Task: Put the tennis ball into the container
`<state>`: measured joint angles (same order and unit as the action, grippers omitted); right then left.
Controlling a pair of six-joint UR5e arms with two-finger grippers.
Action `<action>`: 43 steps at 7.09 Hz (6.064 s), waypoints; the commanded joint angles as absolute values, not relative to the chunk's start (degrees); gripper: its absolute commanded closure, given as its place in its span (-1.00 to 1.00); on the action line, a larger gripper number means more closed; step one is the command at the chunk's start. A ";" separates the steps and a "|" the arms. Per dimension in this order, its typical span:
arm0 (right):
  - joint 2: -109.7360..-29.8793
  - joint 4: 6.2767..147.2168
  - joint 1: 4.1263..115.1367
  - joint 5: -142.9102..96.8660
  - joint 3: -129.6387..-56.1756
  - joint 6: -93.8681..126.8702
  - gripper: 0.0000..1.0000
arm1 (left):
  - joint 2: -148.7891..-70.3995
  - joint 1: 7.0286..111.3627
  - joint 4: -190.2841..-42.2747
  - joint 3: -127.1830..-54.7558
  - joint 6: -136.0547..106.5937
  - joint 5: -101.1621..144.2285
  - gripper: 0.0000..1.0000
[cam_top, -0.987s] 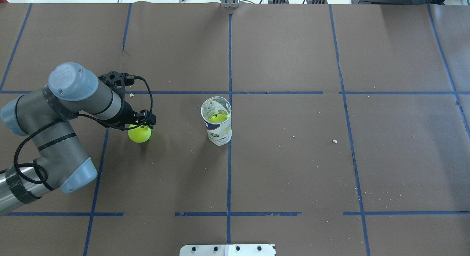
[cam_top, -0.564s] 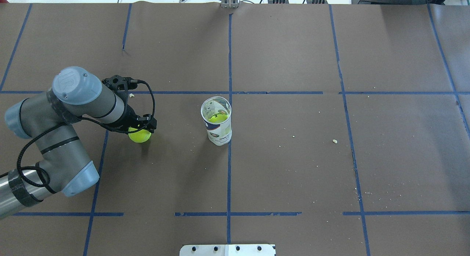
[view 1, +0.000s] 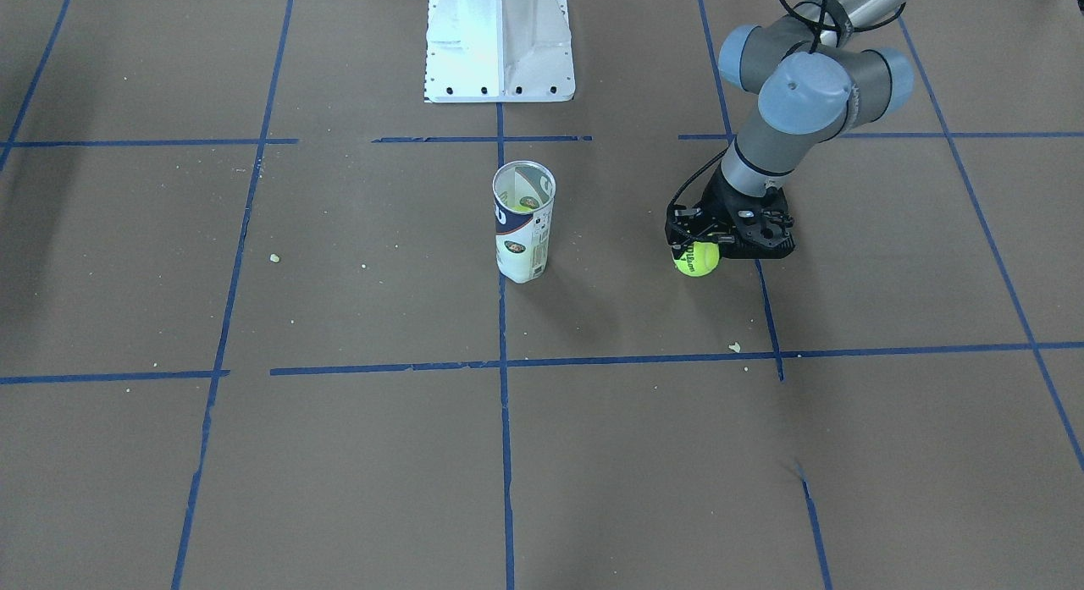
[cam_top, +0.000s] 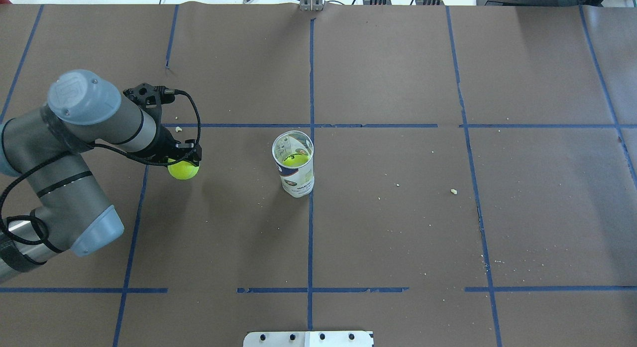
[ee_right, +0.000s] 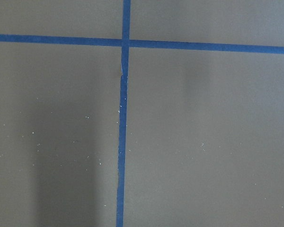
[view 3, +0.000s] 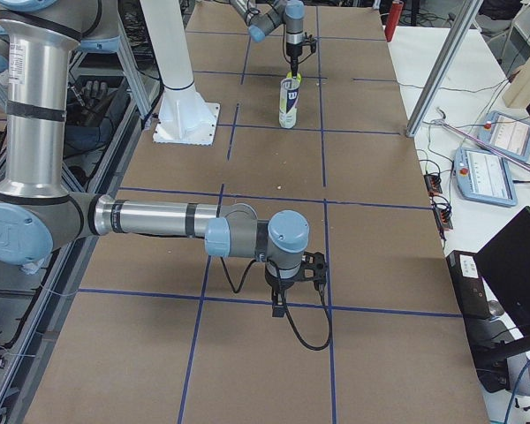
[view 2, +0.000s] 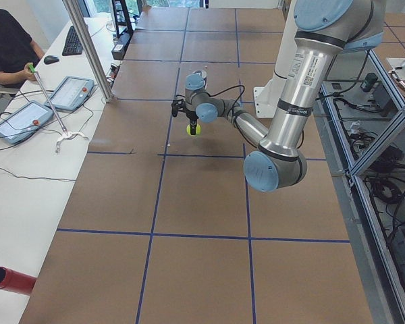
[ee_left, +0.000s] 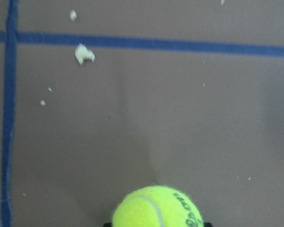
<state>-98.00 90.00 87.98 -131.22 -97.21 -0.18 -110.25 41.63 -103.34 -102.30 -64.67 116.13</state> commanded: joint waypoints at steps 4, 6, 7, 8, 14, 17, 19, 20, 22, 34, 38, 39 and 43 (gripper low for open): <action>-98.00 90.00 87.98 -131.22 -97.21 -0.18 -1.00 | -123.79 46.67 -76.60 -112.85 -64.42 116.54 1.00; -98.00 90.00 87.98 -131.22 -97.21 -0.18 -1.00 | -130.14 46.50 -72.78 -112.16 -65.56 121.52 1.00; -98.00 90.00 87.98 -131.22 -97.21 -0.18 -1.00 | -132.86 46.32 -72.86 -111.02 -69.13 121.81 1.00; -98.00 90.00 87.98 -131.22 -97.21 -0.18 -1.00 | -135.85 45.62 -72.95 -108.66 -71.78 121.90 1.00; -98.00 90.00 87.98 -131.22 -97.21 -0.18 -1.00 | -141.24 38.95 -74.09 -101.25 -74.53 121.64 1.00; -98.00 90.00 87.98 -131.22 -97.21 -0.18 -1.00 | -141.33 38.85 -74.88 -101.07 -74.18 121.90 0.53; -98.00 90.00 87.98 -131.22 -97.21 -0.18 -1.00 | -141.07 38.85 -76.02 -101.16 -74.35 121.55 -1.00; -98.00 90.00 87.98 -131.22 -97.21 -0.18 -1.00 | -140.98 38.93 -76.03 -101.77 -74.36 121.47 -1.00; -98.00 90.00 87.98 -131.22 -97.21 -0.18 -1.00 | -140.63 39.37 -75.94 -102.91 -73.92 121.38 -1.00; -98.00 90.00 87.98 -131.22 -97.21 -0.18 -1.00 | -96.54 87.34 -106.87 -86.02 4.92 129.36 -1.00; -98.00 90.00 87.98 -131.22 -97.21 -0.18 -1.00 | -90.88 89.56 -102.63 -84.27 4.04 133.68 -1.00; -98.00 90.00 87.98 -131.22 -97.21 -0.18 -1.00 | -91.49 89.65 -94.74 -87.77 4.13 134.73 -1.00; -98.00 90.00 87.98 -131.22 -97.21 -0.18 -1.00 | -91.31 89.56 -94.48 -91.32 4.31 134.74 -1.00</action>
